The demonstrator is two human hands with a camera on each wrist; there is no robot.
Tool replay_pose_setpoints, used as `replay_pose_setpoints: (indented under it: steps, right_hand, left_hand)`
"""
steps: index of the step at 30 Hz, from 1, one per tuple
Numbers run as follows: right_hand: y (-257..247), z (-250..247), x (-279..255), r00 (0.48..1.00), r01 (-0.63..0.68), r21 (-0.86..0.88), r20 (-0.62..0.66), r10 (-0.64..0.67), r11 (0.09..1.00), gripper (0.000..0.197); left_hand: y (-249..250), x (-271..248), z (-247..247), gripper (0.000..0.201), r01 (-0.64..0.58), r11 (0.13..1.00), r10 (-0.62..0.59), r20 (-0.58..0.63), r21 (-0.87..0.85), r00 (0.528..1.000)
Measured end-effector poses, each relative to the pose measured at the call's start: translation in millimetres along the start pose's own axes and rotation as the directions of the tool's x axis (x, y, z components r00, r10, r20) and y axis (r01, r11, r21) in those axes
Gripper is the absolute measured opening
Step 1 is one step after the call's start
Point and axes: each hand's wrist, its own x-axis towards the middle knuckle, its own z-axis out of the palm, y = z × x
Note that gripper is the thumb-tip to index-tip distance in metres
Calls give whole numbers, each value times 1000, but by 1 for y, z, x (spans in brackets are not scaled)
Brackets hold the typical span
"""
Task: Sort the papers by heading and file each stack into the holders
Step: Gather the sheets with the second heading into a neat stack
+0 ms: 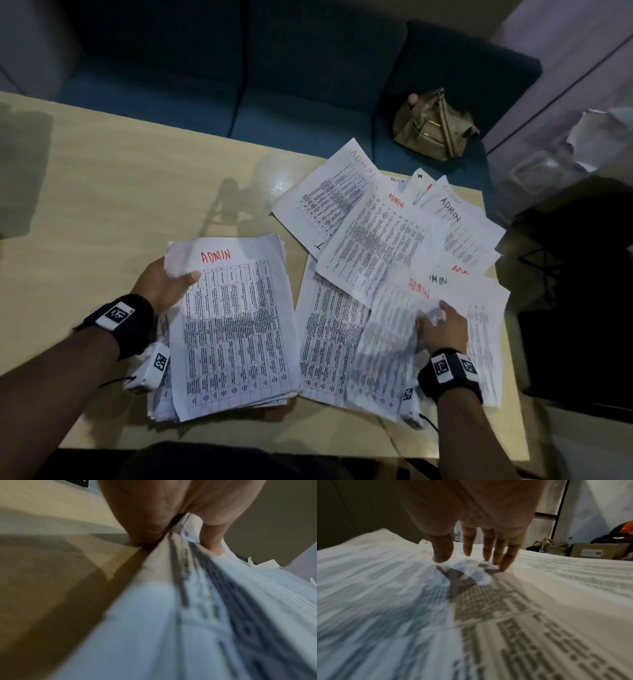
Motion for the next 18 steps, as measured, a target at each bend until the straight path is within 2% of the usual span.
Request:
replay_pose_setpoints:
  steps: [2,5,7,8,10,15,18]
  right_hand:
    - [5,-6,-2,994,-71,23,-82,73,997,58]
    - [21,-12,-12,960,-258,-7,-111,256,966,82]
    - [28,-14,-14,956,-278,0,-92,277,961,94]
    - [31,-16,-13,958,-273,47,-79,276,961,94]
    - [32,-18,-12,965,-256,107,-30,260,961,85]
    - [25,-28,-17,969,-249,45,24,248,968,62]
    - [9,-40,-9,983,-184,168,17,184,969,42]
  left_hand:
    - [2,-1,1,43,12,999,-11,-12,30,1000]
    - [3,-2,2,42,2,998,0,-22,58,1000]
    - [2,-2,2,40,-2,998,4,-23,65,1000]
    - [3,-3,2,40,-4,998,6,-25,61,1000]
    - [4,-3,2,40,-6,999,8,-34,39,999]
    - [7,-5,3,40,-16,1000,16,-43,6,999]
    - [8,-7,4,42,-20,1000,20,-45,-4,999]
